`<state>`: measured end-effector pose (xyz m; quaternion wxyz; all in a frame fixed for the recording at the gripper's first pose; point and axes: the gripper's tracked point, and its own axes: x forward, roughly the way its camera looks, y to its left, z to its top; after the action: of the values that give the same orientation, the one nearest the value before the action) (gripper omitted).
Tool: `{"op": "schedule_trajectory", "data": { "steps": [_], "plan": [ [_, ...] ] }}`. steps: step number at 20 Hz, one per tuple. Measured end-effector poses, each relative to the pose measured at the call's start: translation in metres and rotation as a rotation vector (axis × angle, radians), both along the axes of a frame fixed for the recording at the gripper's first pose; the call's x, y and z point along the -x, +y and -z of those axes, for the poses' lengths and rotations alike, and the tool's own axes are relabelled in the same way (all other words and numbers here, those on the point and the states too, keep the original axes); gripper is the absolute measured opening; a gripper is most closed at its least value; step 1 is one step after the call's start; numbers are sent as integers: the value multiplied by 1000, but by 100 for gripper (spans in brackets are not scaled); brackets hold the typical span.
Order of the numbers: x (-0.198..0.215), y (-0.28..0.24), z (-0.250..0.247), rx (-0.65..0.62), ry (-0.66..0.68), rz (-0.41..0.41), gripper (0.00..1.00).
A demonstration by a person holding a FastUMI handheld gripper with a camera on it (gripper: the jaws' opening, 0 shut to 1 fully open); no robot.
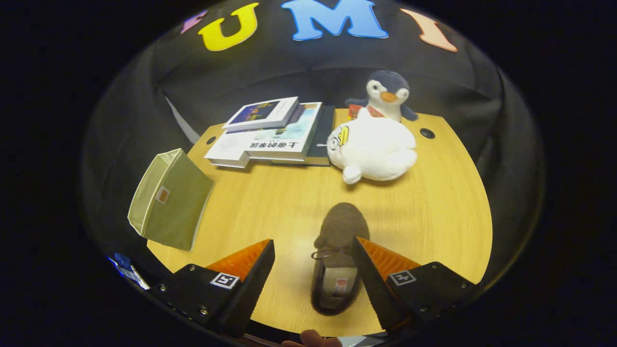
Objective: Open the storage box then place both shoes into the box .Put the left shoe in first, then the right shoe, with the right side of both shoes facing outward in a uniform manner.
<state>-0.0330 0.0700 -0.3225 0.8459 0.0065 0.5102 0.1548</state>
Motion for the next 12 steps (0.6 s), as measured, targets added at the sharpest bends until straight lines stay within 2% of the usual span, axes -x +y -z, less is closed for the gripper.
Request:
{"op": "schedule_trajectory", "data": {
  "steps": [7,12],
  "plan": [
    [21,-48,50,88,100,22,97],
    [19,-61,81,111,160,62,95]
  ]
}}
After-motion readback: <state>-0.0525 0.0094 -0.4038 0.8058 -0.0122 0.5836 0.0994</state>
